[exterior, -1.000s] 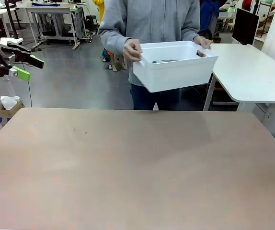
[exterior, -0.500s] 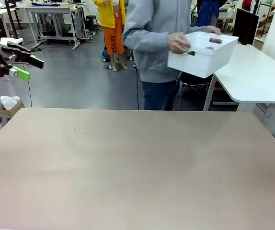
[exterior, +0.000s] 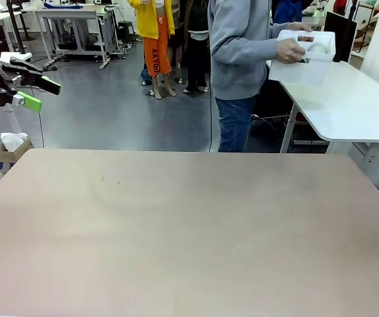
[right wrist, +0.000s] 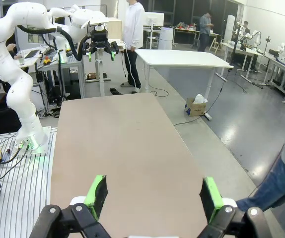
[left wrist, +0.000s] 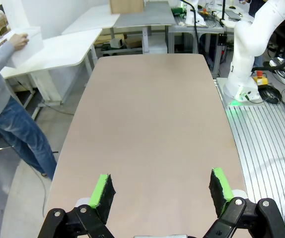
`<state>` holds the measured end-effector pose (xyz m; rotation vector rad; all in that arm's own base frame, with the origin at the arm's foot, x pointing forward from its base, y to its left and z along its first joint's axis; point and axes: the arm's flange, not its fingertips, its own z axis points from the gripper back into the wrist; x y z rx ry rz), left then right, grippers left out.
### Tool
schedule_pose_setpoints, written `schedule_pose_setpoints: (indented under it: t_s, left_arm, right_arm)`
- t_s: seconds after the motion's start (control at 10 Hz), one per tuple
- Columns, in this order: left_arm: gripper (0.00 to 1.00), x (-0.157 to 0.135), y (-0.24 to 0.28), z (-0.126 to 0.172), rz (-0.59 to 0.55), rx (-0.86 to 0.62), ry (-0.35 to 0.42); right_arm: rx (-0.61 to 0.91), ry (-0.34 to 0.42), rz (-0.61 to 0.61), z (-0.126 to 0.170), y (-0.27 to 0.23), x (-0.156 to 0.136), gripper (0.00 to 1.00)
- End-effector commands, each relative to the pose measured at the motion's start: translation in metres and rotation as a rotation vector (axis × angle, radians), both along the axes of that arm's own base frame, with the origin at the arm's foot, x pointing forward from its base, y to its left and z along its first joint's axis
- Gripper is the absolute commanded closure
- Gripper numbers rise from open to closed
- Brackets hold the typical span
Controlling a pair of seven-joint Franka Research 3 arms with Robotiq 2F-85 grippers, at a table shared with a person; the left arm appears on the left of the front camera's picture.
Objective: Stack the cups and store them in the basket.
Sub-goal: Place the stack of Reusable plastic cups into the Pantry Basket.
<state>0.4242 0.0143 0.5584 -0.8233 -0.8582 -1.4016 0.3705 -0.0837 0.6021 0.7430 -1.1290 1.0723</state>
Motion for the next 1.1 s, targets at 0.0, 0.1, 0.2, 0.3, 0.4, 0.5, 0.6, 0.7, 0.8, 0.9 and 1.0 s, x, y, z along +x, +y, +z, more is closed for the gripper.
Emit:
schedule_pose_setpoints:
  t_s: [0.0, 0.1, 0.2, 0.3, 0.4, 0.5, 0.6, 0.7, 0.8, 0.9, 1.0]
  left_arm:
    - [0.00, -0.0018, 0.0003, 0.0009, -0.008, 0.006, 0.000]
    - [0.00, -0.0018, 0.0003, 0.0009, -0.008, 0.006, 0.000]
    - [0.00, -0.0018, 0.0003, 0.0009, -0.008, 0.006, 0.000]
    - [0.00, -0.0018, 0.0003, 0.0009, -0.008, 0.006, 0.000]
    - [0.00, -0.0018, 0.0003, 0.0009, -0.008, 0.006, 0.000]
    - [0.00, -0.0018, 0.0003, 0.0009, -0.008, 0.006, 0.000]
    - [0.00, -0.0018, 0.0003, 0.0009, -0.008, 0.006, 0.000]
    - [0.00, -0.0018, 0.0003, 0.0009, -0.008, 0.006, 0.000]
    - [0.00, -0.0018, 0.0003, 0.0009, -0.008, 0.006, 0.000]
    - [0.00, -0.0018, 0.0003, 0.0009, -0.008, 0.006, 0.000]
    - [0.00, -0.0018, 0.0003, 0.0009, -0.008, 0.006, 0.000]
  right_arm:
    - [0.012, -0.017, 0.007, 0.0028, 0.0007, 0.0002, 0.00]
    - [0.012, -0.017, 0.007, 0.0028, 0.0007, 0.0002, 0.00]
    - [0.012, -0.017, 0.007, 0.0028, 0.0007, 0.0002, 0.00]
    - [0.012, -0.017, 0.007, 0.0028, 0.0007, 0.0002, 0.00]
    - [0.012, -0.017, 0.007, 0.0028, 0.0007, 0.0002, 0.00]
    - [0.012, -0.017, 0.007, 0.0028, 0.0007, 0.0002, 0.00]
    - [0.012, -0.017, 0.007, 0.0028, 0.0007, 0.0002, 0.00]
    - [0.012, -0.017, 0.007, 0.0028, 0.0007, 0.0002, 0.00]
    - [0.012, -0.017, 0.007, 0.0028, 0.0007, 0.0002, 0.00]
    - [0.012, -0.017, 0.007, 0.0028, 0.0007, 0.0002, 0.00]
    - [0.012, -0.017, 0.007, 0.0028, 0.0007, 0.0002, 0.00]
